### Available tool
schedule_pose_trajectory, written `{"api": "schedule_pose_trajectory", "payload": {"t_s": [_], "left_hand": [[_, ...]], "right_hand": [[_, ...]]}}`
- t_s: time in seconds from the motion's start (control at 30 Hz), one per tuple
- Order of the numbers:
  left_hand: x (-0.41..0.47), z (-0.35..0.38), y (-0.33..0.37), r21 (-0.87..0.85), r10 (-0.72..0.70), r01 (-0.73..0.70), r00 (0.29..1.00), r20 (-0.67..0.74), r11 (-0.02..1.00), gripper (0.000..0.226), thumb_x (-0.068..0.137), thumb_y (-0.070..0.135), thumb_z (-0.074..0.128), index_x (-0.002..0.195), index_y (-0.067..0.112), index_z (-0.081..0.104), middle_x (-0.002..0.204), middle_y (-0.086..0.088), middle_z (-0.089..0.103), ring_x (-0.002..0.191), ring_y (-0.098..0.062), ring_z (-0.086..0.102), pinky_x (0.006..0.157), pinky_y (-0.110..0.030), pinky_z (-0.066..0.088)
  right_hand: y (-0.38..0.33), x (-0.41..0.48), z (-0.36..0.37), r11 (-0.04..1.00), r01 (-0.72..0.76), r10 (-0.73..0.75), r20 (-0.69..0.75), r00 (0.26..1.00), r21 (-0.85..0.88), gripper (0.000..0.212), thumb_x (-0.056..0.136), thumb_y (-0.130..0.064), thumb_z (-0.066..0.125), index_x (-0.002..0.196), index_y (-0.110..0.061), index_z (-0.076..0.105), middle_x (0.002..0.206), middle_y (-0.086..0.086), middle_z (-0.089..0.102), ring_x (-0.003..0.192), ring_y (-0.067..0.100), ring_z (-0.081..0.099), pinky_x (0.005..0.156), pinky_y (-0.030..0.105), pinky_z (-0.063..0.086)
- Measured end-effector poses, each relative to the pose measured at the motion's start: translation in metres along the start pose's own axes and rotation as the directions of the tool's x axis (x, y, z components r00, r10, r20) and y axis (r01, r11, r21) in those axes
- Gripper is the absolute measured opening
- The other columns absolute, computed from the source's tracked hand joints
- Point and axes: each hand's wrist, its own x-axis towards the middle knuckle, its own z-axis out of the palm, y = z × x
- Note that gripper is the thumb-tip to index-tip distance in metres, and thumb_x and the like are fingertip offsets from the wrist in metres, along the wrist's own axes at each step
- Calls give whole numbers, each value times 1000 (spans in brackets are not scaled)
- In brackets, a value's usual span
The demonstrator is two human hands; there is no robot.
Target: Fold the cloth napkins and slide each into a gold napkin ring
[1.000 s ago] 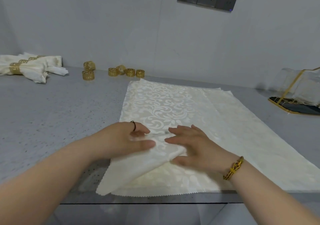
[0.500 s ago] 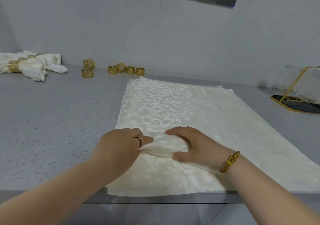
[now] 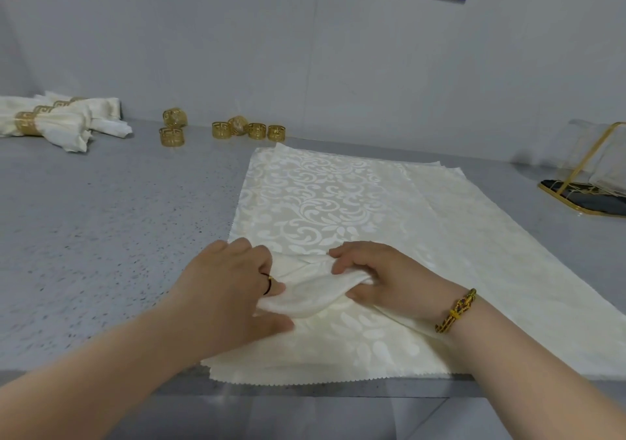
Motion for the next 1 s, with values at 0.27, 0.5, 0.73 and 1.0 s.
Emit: {"api": "schedule_pose_trajectory", "payload": {"t_s": [0.27,0.5,0.73,1.0], "left_hand": [[47,11,34,-3,-77,78,983,165,997,39,94,47,37,107,14,54,114,-1,51,104,-19,50,76,-26,31],[33,28,11,-396,-147,178,983,108,901,33,87,40,55,64,34,32,122,11,56,110,-10,51,86,-20,35],[37,28,8,-416,-179,189,982,63,890,34,84,38,60,62,33,35,96,9,61,83,-10,50,60,-9,30],[40,24,4,-540,-171,230,972,159,810,27,79,27,69,63,28,47,122,5,56,110,-13,54,93,-28,42]], "right_hand": [[-2,1,0,995,40,-42,-26,999,-89,21,81,-10,65,99,-20,68,128,-10,53,121,-2,39,91,-4,20],[7,-9,-20,963,-142,110,150,983,227,41,82,-4,64,99,-41,57,137,-16,36,131,-1,29,108,18,26],[-16,-2,-32,998,-43,46,82,996,-40,33,77,-26,72,108,-28,61,135,-15,41,127,-3,26,93,-3,14],[-17,13,4,1000,-23,22,36,999,15,30,81,-16,66,69,-32,44,137,-8,46,128,6,38,95,11,28]]}}
